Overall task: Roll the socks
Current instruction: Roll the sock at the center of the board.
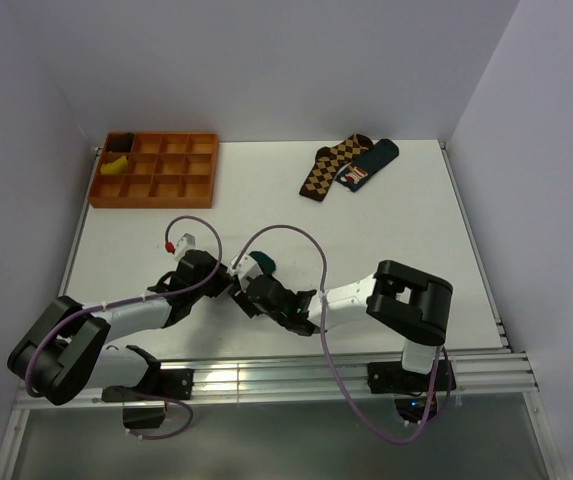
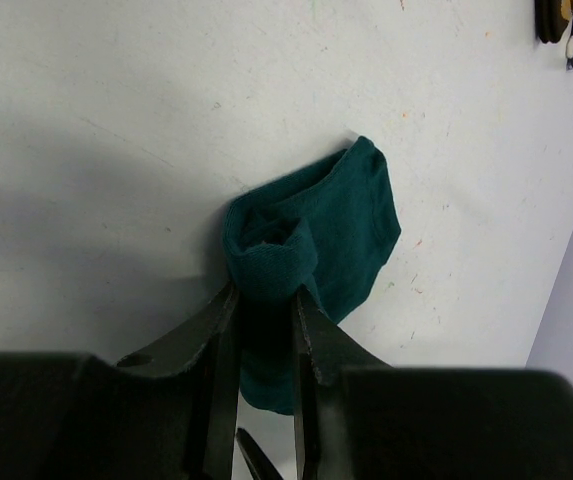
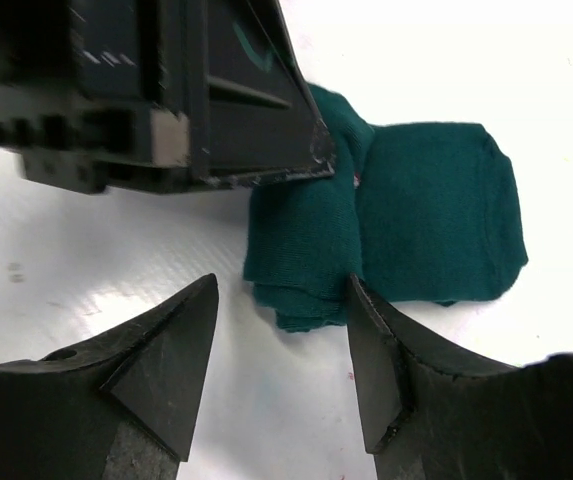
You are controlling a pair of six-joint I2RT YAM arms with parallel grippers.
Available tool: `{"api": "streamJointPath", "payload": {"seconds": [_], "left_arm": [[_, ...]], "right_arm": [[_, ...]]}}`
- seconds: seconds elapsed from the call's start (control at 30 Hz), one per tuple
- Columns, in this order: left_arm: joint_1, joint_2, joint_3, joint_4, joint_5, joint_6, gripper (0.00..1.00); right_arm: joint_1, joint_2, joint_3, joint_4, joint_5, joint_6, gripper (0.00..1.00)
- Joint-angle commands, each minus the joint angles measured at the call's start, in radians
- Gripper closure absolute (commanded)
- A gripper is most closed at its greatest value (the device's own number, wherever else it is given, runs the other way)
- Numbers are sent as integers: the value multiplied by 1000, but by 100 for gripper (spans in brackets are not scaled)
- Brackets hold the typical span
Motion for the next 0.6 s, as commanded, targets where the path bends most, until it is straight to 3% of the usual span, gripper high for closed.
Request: {"api": "streamJointPath", "payload": {"seconds": [0.0, 0.37, 0.43, 0.53, 0.57], "left_arm": [[-7, 17, 15, -52, -1, 9, 100], [-18, 26, 9, -32, 18, -10, 100], [-18, 23, 9, -31, 16, -10, 100], [-20, 22, 9, -27, 22, -11, 100], [-20, 20, 9, -24, 21, -11, 100]], "right_arm": [[17, 44, 47, 42, 74, -44, 39], [48, 133, 92, 43, 159, -50, 42], [46, 147, 90, 40, 173, -38, 48], [46, 156, 87, 37, 183, -19, 68], [46, 163, 84, 39, 179, -19, 79]]}}
